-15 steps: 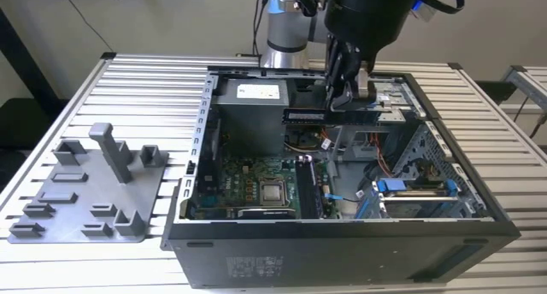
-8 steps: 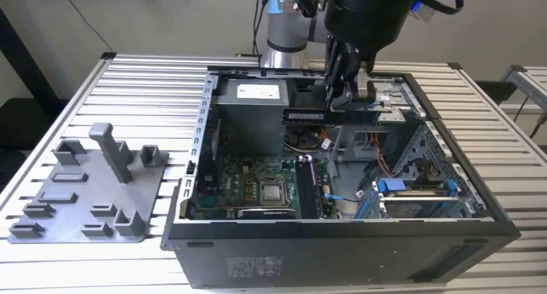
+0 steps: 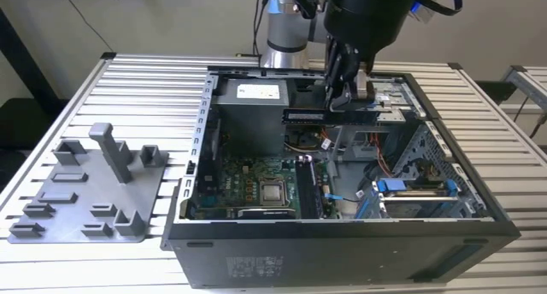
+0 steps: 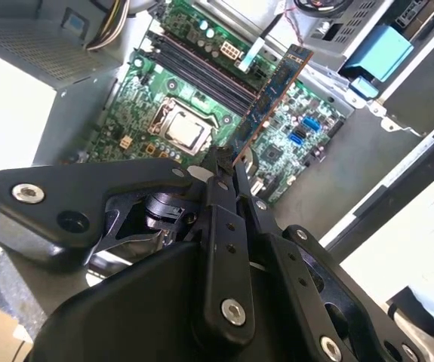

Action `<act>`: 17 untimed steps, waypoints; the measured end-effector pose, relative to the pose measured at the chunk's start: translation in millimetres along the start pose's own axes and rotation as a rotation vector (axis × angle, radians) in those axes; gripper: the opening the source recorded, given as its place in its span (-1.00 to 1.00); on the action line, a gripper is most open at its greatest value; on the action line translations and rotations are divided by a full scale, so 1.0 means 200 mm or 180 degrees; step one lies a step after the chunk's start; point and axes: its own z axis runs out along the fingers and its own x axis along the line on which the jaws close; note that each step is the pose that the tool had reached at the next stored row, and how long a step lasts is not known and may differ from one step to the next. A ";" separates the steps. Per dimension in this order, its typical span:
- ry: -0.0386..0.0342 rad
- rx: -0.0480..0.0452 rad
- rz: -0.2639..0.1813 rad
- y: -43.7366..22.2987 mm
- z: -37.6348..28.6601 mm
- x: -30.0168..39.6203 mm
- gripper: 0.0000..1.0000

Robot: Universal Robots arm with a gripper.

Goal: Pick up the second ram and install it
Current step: 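Pick up the second ram and move it above second insertion slot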

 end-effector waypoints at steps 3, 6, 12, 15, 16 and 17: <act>-0.0003 0.0000 0.0000 0.000 0.003 -0.003 -0.73; -0.0005 0.0000 0.0000 0.000 0.006 -0.008 -0.73; -0.0007 0.0000 0.0000 0.000 0.011 -0.013 -0.73; -0.0007 0.0000 0.0000 0.000 0.011 -0.014 -0.73; -0.0007 0.0000 0.0000 0.000 0.011 -0.014 -0.73; -0.0007 0.0000 0.0000 0.000 0.011 -0.014 -0.73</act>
